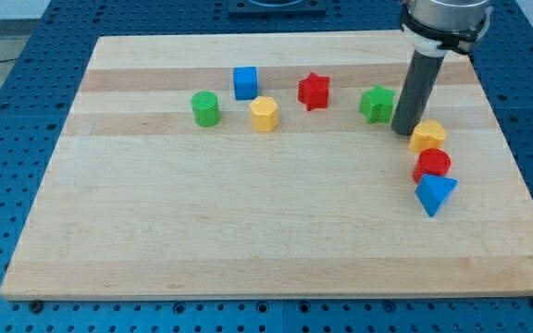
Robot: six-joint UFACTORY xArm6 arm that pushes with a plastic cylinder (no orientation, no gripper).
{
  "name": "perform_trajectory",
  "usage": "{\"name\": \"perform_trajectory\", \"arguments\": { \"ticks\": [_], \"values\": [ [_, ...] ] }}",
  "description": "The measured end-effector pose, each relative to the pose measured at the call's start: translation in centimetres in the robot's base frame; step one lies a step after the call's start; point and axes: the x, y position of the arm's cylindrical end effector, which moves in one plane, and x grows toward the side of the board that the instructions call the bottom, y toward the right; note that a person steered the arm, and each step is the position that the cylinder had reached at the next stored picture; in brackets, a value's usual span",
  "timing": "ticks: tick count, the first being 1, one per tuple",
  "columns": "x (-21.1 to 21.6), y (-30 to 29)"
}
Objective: Place the green star on top of the yellow heart
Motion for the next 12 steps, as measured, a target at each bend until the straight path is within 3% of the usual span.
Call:
{"name": "perform_trajectory", "arguments": {
  "ticks": [2, 4, 12],
  "values": [
    [-2.2, 1.6],
    [-1.3, 7.2],
    [0.5, 5.6]
  ]
}}
